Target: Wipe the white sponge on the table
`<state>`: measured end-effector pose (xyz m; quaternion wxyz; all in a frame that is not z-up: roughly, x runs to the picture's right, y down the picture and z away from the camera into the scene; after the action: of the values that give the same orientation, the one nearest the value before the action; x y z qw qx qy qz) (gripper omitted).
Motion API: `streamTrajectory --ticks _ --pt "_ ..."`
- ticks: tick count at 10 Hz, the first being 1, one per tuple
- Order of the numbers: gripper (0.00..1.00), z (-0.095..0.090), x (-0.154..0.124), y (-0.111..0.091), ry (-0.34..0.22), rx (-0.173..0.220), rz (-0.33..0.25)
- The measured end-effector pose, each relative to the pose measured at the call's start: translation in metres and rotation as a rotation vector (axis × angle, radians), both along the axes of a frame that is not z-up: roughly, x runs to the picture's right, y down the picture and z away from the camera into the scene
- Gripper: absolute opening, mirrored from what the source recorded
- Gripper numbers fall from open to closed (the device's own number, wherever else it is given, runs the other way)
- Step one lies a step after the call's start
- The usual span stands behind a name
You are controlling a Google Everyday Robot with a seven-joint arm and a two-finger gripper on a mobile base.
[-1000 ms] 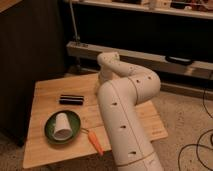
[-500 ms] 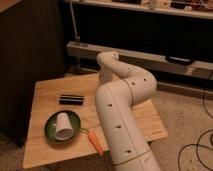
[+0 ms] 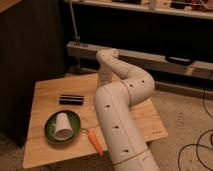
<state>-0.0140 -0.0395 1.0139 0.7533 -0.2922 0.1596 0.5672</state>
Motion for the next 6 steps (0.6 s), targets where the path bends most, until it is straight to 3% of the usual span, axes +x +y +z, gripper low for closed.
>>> streamTrajectory --ticks 2,6 --pt "0.57 0.005 -0.012 -0.008 0.001 0.001 -0.009" --pt "0.57 0.001 0.004 -0.010 -0.004 0.012 -0.008"
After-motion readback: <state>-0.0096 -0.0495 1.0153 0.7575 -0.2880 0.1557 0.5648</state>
